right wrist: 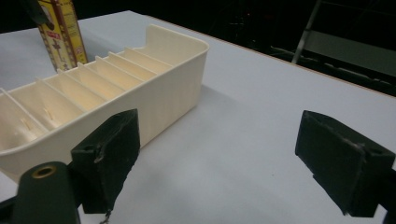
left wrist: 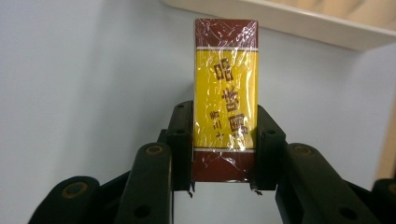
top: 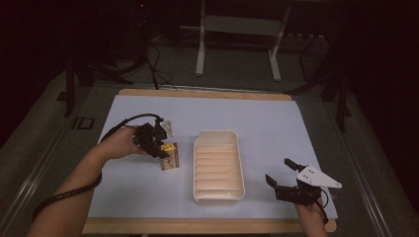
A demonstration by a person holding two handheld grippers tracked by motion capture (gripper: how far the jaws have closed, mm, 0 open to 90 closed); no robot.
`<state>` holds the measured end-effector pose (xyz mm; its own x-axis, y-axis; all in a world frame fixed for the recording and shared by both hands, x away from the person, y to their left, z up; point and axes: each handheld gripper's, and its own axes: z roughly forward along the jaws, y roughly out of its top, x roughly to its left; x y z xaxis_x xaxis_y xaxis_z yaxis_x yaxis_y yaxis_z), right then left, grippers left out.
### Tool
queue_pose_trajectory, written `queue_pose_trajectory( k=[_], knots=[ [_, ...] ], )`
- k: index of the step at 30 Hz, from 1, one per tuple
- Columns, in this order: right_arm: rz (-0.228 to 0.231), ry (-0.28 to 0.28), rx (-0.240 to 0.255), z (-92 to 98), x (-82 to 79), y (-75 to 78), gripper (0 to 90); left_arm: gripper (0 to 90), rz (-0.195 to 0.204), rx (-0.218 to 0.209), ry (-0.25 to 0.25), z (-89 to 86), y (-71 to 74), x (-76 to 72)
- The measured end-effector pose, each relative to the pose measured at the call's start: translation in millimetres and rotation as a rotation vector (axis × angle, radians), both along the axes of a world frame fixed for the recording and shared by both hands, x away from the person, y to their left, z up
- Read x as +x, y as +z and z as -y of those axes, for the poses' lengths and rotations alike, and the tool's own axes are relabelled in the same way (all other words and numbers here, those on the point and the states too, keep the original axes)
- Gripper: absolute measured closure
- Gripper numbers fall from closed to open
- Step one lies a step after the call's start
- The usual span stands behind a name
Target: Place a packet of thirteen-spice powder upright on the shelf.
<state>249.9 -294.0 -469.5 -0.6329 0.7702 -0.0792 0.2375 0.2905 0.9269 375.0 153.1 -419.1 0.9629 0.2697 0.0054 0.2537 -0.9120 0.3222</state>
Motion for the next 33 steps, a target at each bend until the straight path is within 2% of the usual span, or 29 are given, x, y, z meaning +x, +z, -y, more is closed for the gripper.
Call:
queue_pose_trajectory(
  k=[2, 5, 9, 15, 18, 21, 27, 33],
  knots=[
    [0.001, 0.001, 0.000, 0.1, 0.0, 0.1, 14.1, 67.4, -0.016, 0.005, -0.007, 0.5, 2.3, -1.1],
    [0.001, 0.002, 0.000, 0.1, 0.1, 0.1, 14.1, 67.4, -0.011, 0.015, -0.005, 0.1, 6.1, -2.9],
    [0.005, 0.004, -0.003, -0.3, -0.4, 0.6, 14.1, 67.3, -0.008, 0.000, 0.001, -0.9, 13.2, -4.6],
    [0.001, 0.004, 0.001, -0.5, 0.0, 0.3, 14.1, 67.3, 0.000, -0.022, -0.017, 2.8, 28.3, -9.5],
    [0.001, 0.004, 0.001, -0.3, -0.1, 0.4, 14.2, 67.4, -0.002, -0.055, -0.021, 3.5, 37.4, -9.8],
    [0.003, 0.003, 0.004, 0.0, -0.6, 0.9, 14.2, 67.4, 0.023, -0.096, -0.025, 4.9, 47.6, -12.1],
    [0.003, 0.004, 0.000, -0.6, -0.4, 0.6, 14.2, 67.4, 0.058, -0.115, -0.051, 12.6, 64.1, -16.3],
    [0.002, 0.003, 0.004, -0.3, -0.5, 0.7, 14.2, 67.4, 0.067, -0.164, -0.062, 19.4, 76.7, -18.5]
  ],
)
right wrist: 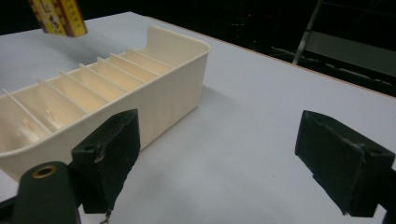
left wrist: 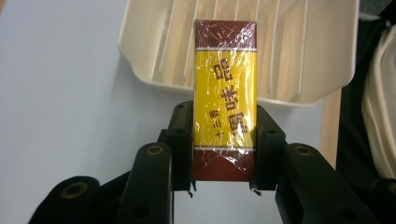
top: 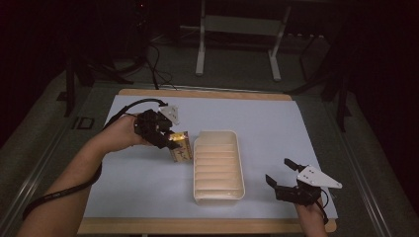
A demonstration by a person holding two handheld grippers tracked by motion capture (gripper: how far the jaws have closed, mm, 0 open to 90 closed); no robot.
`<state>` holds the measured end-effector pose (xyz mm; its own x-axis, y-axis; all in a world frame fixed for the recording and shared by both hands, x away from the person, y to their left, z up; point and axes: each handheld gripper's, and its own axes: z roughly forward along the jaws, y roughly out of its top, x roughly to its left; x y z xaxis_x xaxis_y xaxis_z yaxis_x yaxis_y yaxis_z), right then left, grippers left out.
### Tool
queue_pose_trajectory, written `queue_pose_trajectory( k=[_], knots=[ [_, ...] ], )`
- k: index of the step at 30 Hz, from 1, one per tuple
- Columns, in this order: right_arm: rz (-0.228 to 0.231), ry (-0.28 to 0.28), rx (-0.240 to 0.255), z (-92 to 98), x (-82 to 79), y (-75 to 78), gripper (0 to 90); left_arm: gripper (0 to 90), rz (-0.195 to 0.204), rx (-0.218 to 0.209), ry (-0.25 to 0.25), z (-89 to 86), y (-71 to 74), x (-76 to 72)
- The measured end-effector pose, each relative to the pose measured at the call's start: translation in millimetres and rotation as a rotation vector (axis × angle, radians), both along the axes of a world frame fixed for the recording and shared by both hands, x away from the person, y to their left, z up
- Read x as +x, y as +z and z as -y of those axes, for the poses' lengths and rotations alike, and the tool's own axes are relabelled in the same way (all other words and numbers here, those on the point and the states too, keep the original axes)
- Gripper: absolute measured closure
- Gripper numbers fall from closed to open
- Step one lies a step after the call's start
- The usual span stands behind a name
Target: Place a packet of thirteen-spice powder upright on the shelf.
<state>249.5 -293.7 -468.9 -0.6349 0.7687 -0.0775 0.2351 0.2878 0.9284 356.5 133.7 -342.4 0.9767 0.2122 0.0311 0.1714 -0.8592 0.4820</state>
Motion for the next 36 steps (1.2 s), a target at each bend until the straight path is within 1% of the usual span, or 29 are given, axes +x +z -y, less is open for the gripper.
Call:
queue_pose_trajectory(
  k=[1, 2, 5, 9, 10, 11, 13, 14, 17, 18, 20, 21, 22, 23, 25, 26, 27, 29, 32, 34, 36],
  knots=[
    [-0.001, 0.000, 0.000, 0.0, 0.0, 0.0, 14.2, 67.3, -0.006, -0.007, -0.003, 1.6, 1.0, 0.0],
    [-0.001, 0.001, 0.001, 0.0, 0.1, -0.1, 14.2, 67.3, 0.006, -0.004, -0.006, 3.6, 1.9, -0.8],
    [-0.001, 0.001, 0.002, 0.2, 0.1, -0.2, 14.2, 67.4, 0.015, -0.002, -0.018, 11.6, 3.6, -3.2],
    [-0.001, 0.001, 0.001, 0.3, 0.4, -0.2, 14.2, 67.3, 0.026, -0.010, -0.049, 23.1, 5.1, -6.4],
    [-0.001, 0.001, 0.001, 0.3, 0.3, -0.2, 14.2, 67.4, 0.032, -0.017, -0.053, 26.4, 5.6, -7.3],
    [0.000, 0.001, 0.000, 0.2, 0.1, 0.0, 14.2, 67.3, 0.026, -0.022, -0.059, 28.2, 5.7, -7.4],
    [0.000, 0.001, 0.002, 0.3, -0.3, 0.2, 14.2, 67.3, 0.041, -0.027, -0.073, 33.8, 6.2, -9.3],
    [0.000, 0.000, 0.002, 0.3, -0.3, 0.2, 14.2, 67.3, 0.036, -0.026, -0.081, 36.7, 6.4, -9.6],
    [0.001, 0.001, 0.003, 0.4, -0.5, 0.3, 14.2, 67.4, 0.040, -0.040, -0.097, 45.2, 6.5, -10.6],
    [0.001, 0.002, 0.002, 0.3, -0.4, 0.2, 14.2, 67.4, 0.050, -0.048, -0.093, 47.4, 6.8, -11.1],
    [0.001, 0.002, 0.002, 0.3, -0.5, 0.2, 14.2, 67.4, 0.049, -0.049, -0.098, 49.2, 7.2, -10.8],
    [0.000, 0.002, 0.004, 0.3, -0.5, 0.3, 14.2, 67.4, 0.061, -0.068, -0.102, 54.6, 8.1, -11.8],
    [0.002, 0.002, 0.003, 0.3, -0.5, 0.4, 14.2, 67.4, 0.052, -0.074, -0.110, 56.4, 8.6, -11.0],
    [0.002, 0.003, 0.004, 0.4, -0.6, 0.4, 14.2, 67.4, 0.061, -0.079, -0.110, 58.0, 8.5, -11.3],
    [0.002, 0.003, 0.004, 0.4, -0.6, 0.4, 14.2, 67.4, 0.061, -0.084, -0.107, 61.0, 7.2, -10.7],
    [0.001, 0.003, 0.005, 0.4, -0.6, 0.4, 14.2, 67.4, 0.071, -0.089, -0.107, 62.1, 5.9, -10.6],
    [0.001, 0.003, 0.005, 0.4, -0.7, 0.4, 14.2, 67.4, 0.065, -0.088, -0.108, 63.1, 4.9, -9.6],
    [0.001, 0.003, 0.006, 0.5, -0.5, 0.4, 14.2, 67.4, 0.073, -0.093, -0.105, 64.6, 2.5, -8.0],
    [0.001, 0.004, 0.006, 0.5, -0.6, 0.4, 14.2, 67.4, 0.065, -0.108, -0.105, 66.2, -1.9, -3.0],
    [0.002, 0.004, 0.007, 0.6, -0.7, 0.5, 14.2, 67.4, 0.071, -0.106, -0.105, 67.7, -5.8, -1.4],
    [0.002, 0.004, 0.006, 0.8, -0.5, 0.4, 14.2, 67.4, 0.065, -0.099, -0.108, 69.1, -10.1, 0.9]
  ],
)
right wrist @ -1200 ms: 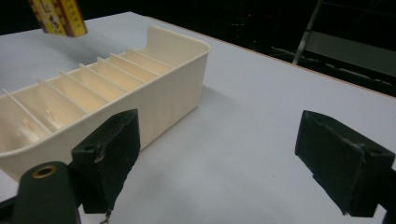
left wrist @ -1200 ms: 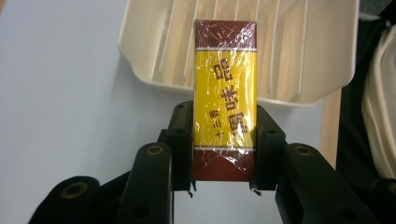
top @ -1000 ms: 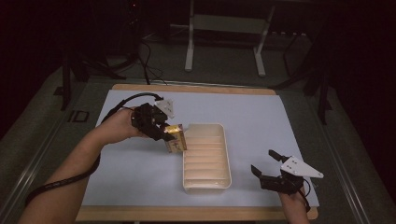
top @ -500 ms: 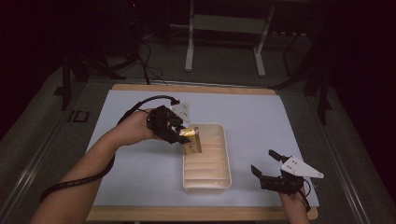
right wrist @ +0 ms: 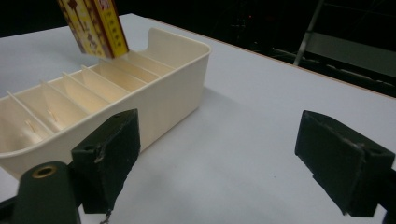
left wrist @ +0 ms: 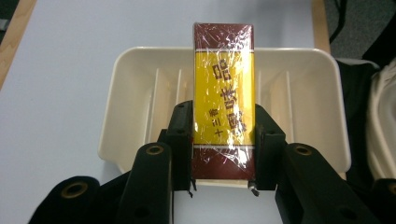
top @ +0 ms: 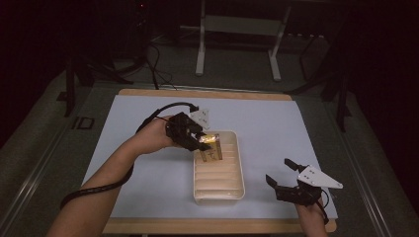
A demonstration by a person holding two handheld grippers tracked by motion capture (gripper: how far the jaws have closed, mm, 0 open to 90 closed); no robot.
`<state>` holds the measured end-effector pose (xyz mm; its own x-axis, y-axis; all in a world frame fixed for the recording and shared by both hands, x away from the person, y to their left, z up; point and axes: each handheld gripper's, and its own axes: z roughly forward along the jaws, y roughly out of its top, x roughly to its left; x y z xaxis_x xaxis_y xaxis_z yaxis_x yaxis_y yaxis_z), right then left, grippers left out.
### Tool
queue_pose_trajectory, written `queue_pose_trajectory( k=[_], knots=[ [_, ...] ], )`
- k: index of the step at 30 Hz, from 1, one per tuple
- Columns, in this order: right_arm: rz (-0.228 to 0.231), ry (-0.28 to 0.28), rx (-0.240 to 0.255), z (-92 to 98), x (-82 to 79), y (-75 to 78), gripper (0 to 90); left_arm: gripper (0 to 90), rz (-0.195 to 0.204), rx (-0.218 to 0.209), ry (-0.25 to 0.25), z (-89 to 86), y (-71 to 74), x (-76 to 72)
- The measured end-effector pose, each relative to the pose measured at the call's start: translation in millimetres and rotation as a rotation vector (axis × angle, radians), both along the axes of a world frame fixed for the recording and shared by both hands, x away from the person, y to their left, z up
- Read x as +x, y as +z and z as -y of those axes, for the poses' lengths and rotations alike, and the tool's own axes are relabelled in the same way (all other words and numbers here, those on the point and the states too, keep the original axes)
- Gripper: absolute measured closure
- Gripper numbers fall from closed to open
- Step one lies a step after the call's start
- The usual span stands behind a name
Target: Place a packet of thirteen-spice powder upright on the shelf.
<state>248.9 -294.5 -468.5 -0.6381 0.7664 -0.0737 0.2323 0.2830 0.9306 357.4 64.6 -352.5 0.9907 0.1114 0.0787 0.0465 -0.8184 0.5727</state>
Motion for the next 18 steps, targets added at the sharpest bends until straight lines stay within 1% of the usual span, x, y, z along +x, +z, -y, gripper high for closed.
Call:
queue_pose_trajectory(
  k=[5, 6, 8, 9, 13, 17, 18],
  knots=[
    [-0.001, 0.000, 0.001, 0.3, 0.3, -0.2, 14.2, 67.4, -0.004, 0.005, -0.005, 2.3, -7.4, 4.8],
    [-0.002, -0.001, 0.002, 0.4, 0.3, -0.2, 14.2, 67.4, 0.000, 0.004, -0.001, 2.6, -8.5, 5.4],
    [-0.002, 0.000, 0.003, 0.4, 0.2, -0.1, 14.2, 67.4, -0.012, 0.003, -0.009, 3.1, -10.1, 7.2],
    [-0.001, 0.001, 0.002, 0.3, 0.1, -0.1, 14.2, 67.4, -0.011, 0.003, -0.010, 3.5, -10.9, 7.4],
    [-0.003, 0.000, 0.003, 0.5, 0.2, -0.3, 14.2, 67.4, -0.018, 0.020, -0.029, 6.7, -14.2, 7.5],
    [-0.002, 0.001, 0.003, 0.4, 0.2, -0.2, 14.2, 67.4, -0.013, 0.019, -0.024, 7.6, -16.0, 9.2],
    [-0.002, 0.001, 0.002, 0.4, 0.2, -0.2, 14.2, 67.4, -0.016, 0.025, -0.026, 7.7, -16.6, 10.2]
  ],
)
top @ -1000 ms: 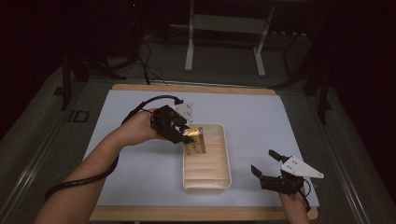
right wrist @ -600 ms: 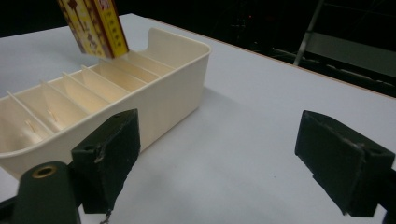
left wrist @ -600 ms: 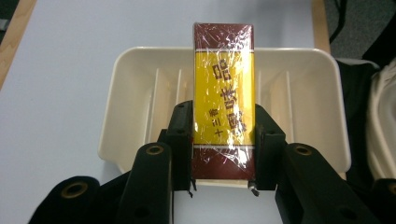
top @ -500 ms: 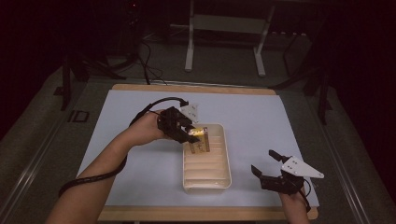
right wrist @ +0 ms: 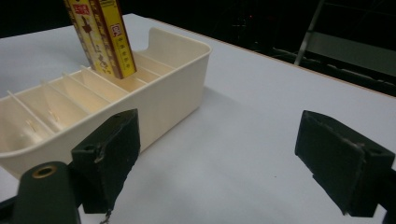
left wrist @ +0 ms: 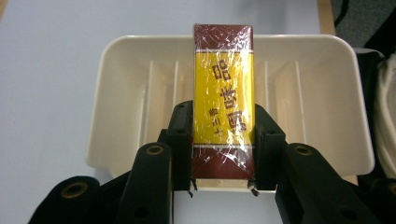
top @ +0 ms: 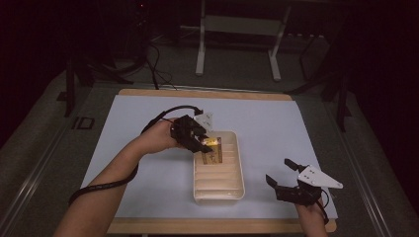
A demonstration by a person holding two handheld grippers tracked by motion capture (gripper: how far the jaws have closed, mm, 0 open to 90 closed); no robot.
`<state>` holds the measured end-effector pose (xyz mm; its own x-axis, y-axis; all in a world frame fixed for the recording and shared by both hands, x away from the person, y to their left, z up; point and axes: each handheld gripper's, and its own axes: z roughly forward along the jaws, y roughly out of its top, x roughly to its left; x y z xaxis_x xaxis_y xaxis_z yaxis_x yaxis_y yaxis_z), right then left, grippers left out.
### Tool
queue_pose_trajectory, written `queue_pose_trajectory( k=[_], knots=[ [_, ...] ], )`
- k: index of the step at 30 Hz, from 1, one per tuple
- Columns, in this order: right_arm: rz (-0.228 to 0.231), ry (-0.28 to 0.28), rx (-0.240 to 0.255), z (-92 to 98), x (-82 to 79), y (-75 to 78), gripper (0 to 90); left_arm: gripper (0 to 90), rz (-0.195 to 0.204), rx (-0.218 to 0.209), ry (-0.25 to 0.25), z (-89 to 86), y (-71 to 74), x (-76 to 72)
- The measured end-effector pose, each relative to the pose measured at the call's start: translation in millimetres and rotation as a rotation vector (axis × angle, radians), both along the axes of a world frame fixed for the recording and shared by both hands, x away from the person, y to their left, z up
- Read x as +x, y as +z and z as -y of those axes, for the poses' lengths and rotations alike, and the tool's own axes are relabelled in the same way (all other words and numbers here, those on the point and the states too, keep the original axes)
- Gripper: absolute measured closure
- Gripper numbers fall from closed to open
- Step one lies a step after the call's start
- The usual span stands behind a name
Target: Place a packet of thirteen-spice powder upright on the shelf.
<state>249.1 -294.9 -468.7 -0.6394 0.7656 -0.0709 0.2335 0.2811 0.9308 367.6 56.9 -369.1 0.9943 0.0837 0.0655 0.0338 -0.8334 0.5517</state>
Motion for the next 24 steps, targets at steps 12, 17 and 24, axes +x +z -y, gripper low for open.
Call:
queue_pose_trajectory(
  k=[12, 17, 24],
  knots=[
    [-0.002, 0.001, 0.003, 0.2, 0.4, -0.5, 14.2, 67.4, -0.019, 0.025, -0.014, 6.7, -16.0, 4.4],
    [-0.006, 0.001, -0.001, 0.1, 0.5, -0.8, 14.2, 67.3, -0.025, 0.037, -0.026, 11.7, -25.1, 5.6],
    [-0.009, 0.000, 0.001, 0.4, 0.4, -0.8, 14.2, 67.3, -0.030, 0.060, -0.042, 17.7, -37.4, 7.6]
  ],
)
